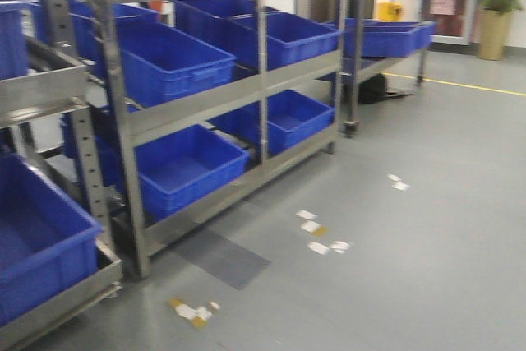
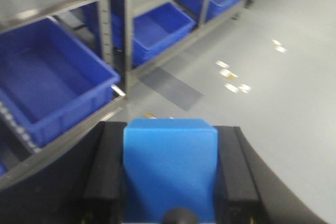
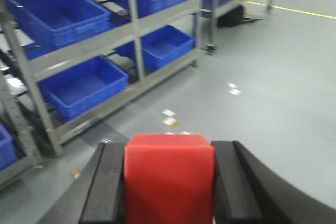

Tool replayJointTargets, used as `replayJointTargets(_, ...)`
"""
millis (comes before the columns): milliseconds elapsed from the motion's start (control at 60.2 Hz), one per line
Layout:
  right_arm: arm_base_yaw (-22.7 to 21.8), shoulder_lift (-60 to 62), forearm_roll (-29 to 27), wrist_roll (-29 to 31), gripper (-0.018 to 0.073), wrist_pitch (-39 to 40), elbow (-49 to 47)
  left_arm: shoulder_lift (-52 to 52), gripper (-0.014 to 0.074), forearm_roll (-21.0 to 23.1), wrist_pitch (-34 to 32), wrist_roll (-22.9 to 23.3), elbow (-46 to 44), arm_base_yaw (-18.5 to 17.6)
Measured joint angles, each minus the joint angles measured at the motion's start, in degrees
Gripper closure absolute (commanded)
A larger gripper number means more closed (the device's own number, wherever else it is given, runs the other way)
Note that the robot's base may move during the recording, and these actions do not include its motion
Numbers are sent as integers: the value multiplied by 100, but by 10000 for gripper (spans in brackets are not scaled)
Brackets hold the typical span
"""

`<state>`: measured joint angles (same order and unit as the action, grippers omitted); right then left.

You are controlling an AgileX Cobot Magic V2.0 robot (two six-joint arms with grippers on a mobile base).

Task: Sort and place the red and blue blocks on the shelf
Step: 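Drive the base to the shelf of blue bins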

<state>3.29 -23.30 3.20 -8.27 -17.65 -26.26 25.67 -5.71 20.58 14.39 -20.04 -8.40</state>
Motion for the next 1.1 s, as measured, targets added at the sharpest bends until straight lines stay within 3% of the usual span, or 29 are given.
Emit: replayJointTargets(1096,0,0,0,0,501,0,0,0,468,0,0,0,0,0)
